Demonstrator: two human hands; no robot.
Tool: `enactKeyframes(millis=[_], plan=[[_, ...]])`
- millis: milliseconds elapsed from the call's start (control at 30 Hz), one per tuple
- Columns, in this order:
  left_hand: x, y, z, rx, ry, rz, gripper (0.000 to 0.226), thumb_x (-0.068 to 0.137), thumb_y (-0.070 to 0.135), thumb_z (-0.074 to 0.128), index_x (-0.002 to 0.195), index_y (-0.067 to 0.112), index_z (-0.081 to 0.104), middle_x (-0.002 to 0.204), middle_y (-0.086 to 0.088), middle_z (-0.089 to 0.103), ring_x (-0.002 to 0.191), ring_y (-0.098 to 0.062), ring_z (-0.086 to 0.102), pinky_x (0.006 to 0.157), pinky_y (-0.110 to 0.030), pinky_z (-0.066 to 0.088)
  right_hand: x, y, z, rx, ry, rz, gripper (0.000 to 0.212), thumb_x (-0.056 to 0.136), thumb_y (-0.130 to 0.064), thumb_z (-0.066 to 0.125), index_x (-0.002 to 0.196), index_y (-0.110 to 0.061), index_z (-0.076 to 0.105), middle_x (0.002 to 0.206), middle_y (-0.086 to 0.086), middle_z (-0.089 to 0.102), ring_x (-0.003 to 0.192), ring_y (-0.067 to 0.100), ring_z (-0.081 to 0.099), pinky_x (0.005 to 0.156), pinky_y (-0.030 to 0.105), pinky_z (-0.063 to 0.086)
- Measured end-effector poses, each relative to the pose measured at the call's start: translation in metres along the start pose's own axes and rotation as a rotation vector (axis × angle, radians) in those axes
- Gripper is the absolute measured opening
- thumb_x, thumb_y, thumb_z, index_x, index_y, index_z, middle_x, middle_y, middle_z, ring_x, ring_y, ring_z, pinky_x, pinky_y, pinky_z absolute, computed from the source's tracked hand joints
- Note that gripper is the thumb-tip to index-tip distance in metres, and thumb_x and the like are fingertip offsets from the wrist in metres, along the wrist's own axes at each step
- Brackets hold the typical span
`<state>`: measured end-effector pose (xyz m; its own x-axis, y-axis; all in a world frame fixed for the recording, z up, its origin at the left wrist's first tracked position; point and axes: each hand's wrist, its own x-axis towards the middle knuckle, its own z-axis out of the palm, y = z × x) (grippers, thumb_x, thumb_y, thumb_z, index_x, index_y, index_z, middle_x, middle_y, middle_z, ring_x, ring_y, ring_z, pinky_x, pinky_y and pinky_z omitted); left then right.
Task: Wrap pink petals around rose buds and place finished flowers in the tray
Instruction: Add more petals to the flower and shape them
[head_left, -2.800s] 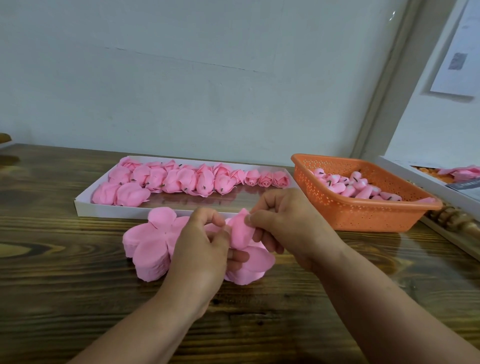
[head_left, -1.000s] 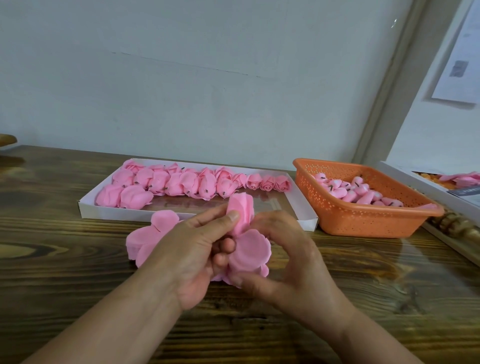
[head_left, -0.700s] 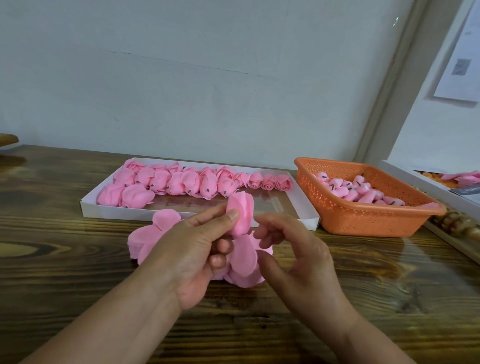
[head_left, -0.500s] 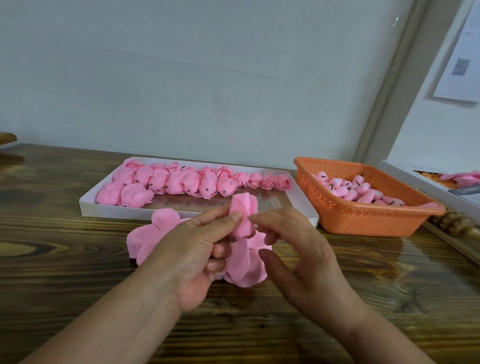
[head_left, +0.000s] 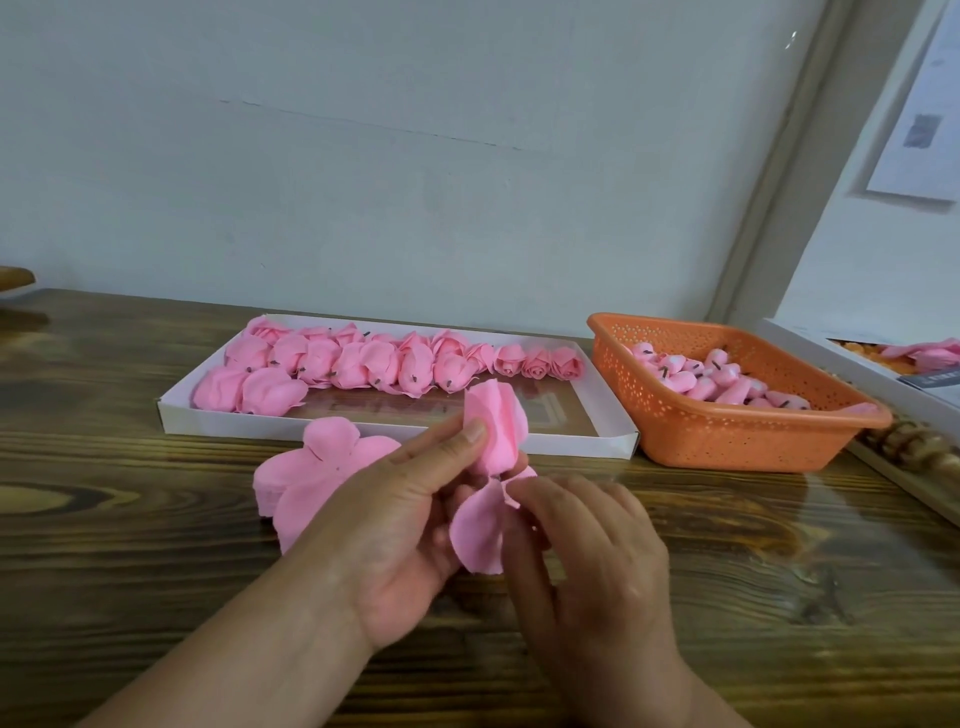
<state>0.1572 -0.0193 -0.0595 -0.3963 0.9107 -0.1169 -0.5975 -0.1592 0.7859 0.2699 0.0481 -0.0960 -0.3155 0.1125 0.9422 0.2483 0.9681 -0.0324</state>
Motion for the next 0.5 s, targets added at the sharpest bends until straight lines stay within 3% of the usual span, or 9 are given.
enactKeyframes(millis=[67,133,167,233,300,400,500], plan=[[-0.001,0.001,-0.001,0.006,0.013,0.003,0.018,0.064,0.022,0.072,0.075,0.009,0.076,0.089,-0.019,0.062,0.092,-0.031,0.046,0.08,-0.041,0.038,-0.001,0.006,-0.004,-0.001,0.031,-0.079,0.009,0.084,-0.007,0.057,0.084,-0.007,0.065,0.072,0.007,0.065,0.064,0.022,0.058,0.058,0.036,0.046],[-0.001,0.004,-0.001,0.017,-0.009,-0.01,0.027,0.059,0.025,0.075,0.076,0.005,0.075,0.086,-0.02,0.063,0.084,-0.031,0.053,0.074,-0.038,0.041,-0.002,0.011,-0.008,0.004,0.008,-0.13,0.012,0.083,-0.009,0.056,0.095,-0.009,0.059,0.078,0.007,0.066,0.071,0.02,0.058,0.064,0.035,0.046],[-0.002,0.005,0.0,0.011,-0.024,-0.022,0.031,0.058,0.026,0.075,0.078,0.002,0.075,0.085,-0.02,0.065,0.073,-0.027,0.058,0.064,-0.031,0.046,-0.001,0.013,-0.009,-0.019,-0.023,-0.144,0.017,0.081,-0.012,0.057,0.098,-0.011,0.055,0.081,0.007,0.066,0.074,0.02,0.059,0.067,0.035,0.046],[-0.005,0.006,0.004,-0.043,-0.029,-0.054,0.032,0.06,0.023,0.072,0.078,-0.003,0.073,0.077,-0.019,0.068,0.046,-0.017,0.057,0.037,-0.016,0.04,-0.001,0.014,-0.007,-0.09,-0.08,-0.149,0.028,0.077,-0.02,0.062,0.102,-0.011,0.051,0.087,0.007,0.068,0.079,0.02,0.059,0.071,0.035,0.045],[-0.008,0.006,0.008,-0.095,-0.025,-0.076,0.023,0.065,0.019,0.068,0.07,-0.003,0.072,0.062,-0.015,0.064,0.032,-0.013,0.048,0.03,-0.013,0.035,0.001,0.012,-0.005,-0.121,-0.079,-0.147,0.031,0.08,-0.027,0.063,0.103,-0.01,0.05,0.089,0.007,0.068,0.082,0.019,0.058,0.073,0.034,0.044],[-0.009,0.005,0.011,-0.074,-0.025,-0.093,0.017,0.067,0.02,0.068,0.065,0.003,0.071,0.063,-0.009,0.052,0.033,-0.007,0.039,0.03,-0.013,0.033,0.003,0.009,-0.004,-0.093,-0.024,-0.153,0.024,0.086,-0.027,0.059,0.101,-0.01,0.051,0.086,0.008,0.069,0.079,0.02,0.06,0.069,0.036,0.045],[-0.011,0.006,0.01,-0.067,-0.03,-0.113,0.016,0.067,0.019,0.067,0.056,0.009,0.074,0.055,-0.004,0.061,0.037,-0.005,0.053,0.03,-0.009,0.033,0.004,0.008,-0.005,-0.015,0.005,-0.094,0.017,0.086,-0.02,0.059,0.1,-0.012,0.054,0.084,0.006,0.069,0.074,0.019,0.062,0.068,0.037,0.046]])
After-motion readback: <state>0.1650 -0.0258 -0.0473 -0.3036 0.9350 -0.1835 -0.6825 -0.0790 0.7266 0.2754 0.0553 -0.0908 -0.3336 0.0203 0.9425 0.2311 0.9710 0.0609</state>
